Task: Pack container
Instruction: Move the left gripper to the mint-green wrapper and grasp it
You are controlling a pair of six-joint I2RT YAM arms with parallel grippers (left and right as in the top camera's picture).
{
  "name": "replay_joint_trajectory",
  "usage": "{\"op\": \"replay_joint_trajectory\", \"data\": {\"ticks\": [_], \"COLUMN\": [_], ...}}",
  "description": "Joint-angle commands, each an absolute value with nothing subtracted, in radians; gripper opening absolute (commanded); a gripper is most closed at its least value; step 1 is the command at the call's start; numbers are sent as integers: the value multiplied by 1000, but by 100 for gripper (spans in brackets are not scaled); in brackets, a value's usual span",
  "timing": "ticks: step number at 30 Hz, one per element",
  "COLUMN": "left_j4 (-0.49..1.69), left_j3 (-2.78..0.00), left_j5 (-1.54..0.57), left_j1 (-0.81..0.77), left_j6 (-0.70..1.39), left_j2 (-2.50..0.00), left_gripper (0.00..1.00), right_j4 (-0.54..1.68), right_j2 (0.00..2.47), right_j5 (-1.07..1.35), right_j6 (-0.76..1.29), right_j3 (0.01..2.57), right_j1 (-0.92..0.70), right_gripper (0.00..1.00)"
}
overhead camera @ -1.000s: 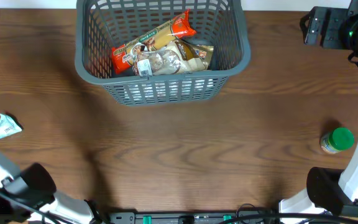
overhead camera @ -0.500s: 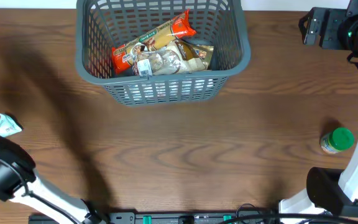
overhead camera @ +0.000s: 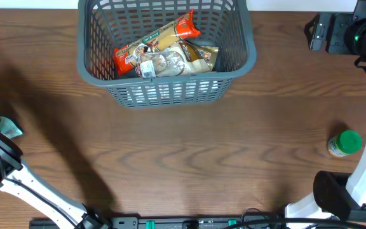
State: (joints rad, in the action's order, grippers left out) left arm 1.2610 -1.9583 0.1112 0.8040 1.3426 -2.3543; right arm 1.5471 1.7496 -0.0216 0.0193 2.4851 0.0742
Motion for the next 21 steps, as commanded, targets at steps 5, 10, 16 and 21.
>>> {"op": "replay_joint_trajectory", "data": {"ticks": [5, 10, 16, 21], "left_j4": [1197, 1130, 1125, 1171], "left_j3": [-1952, -1952, -1952, -1953], "left_j5": [117, 118, 117, 117], "left_j1": [815, 815, 815, 810], "left_j6": [1258, 1058, 919, 837], "left_j2": [-2441, -2445, -2444, -2414], "left_gripper": [97, 54, 6, 6], "right_j4": [1549, 1549, 1549, 1549], "right_j2": [1753, 1753, 1753, 1753], "right_j5": [-18, -19, -19, -19], "right_j6": [37, 36, 36, 36], "right_j3": [2483, 2483, 2483, 2483], "right_j1": [64, 64, 64, 64], "right_gripper": [99, 99, 99, 99]}}
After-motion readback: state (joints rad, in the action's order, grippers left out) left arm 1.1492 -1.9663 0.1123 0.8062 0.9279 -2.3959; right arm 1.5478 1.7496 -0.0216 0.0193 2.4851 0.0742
